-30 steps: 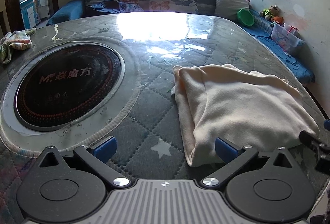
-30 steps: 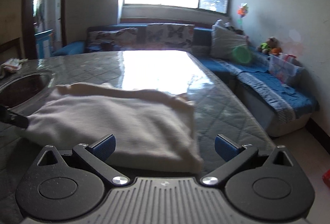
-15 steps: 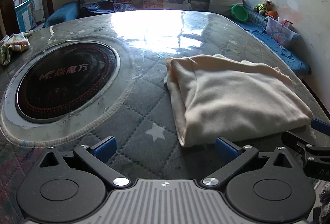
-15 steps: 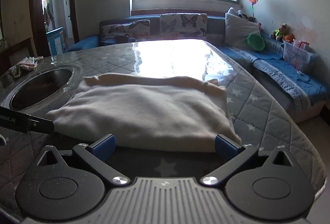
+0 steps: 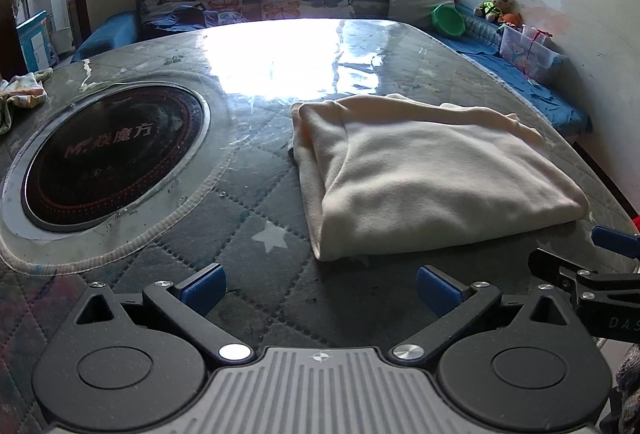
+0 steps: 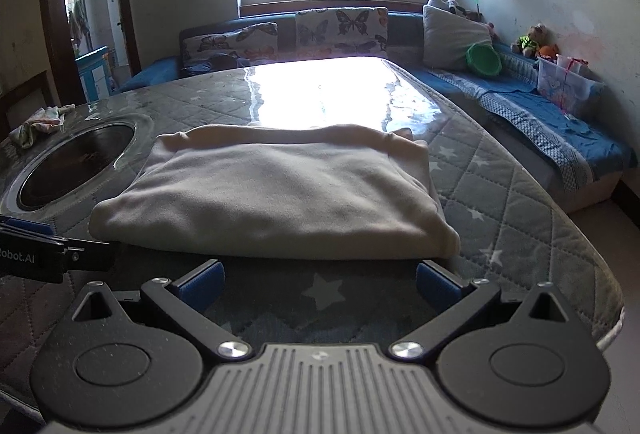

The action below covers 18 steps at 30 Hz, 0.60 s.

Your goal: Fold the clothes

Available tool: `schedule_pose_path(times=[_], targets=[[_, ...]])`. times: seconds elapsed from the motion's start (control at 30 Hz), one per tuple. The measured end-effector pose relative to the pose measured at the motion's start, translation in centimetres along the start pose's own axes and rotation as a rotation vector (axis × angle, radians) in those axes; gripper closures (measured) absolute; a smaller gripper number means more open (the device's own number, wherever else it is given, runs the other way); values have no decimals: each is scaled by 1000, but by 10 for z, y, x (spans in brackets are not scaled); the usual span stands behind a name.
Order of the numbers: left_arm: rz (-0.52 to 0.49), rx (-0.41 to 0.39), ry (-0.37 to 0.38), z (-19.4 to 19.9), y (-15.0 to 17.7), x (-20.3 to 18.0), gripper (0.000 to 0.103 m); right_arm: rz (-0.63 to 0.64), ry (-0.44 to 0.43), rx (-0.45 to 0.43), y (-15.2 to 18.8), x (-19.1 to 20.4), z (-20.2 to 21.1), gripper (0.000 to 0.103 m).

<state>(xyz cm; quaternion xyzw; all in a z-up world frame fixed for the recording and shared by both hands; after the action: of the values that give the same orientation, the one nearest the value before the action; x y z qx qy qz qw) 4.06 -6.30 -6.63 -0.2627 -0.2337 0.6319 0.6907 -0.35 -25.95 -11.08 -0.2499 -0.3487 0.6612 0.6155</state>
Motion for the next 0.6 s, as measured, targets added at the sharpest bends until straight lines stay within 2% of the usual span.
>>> schedule_pose_path(times=[0.6], targets=[[-29,-1,13,7,15,-15,0,-8,-14,24,15,8,11,0]])
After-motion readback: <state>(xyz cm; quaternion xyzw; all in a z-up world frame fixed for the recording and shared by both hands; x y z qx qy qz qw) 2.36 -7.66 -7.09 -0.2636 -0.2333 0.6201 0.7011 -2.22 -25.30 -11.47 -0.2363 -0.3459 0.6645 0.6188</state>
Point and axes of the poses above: each gripper's, at about its wrist camera, not at the fingertips, and z roughly against the way its jaws point, x to its left, y to its underside, the point moved 10 cm from there along -z, roughly the way its jaws point, and after that the axes turned 5 degrees about -y, right-handed, at the moved point
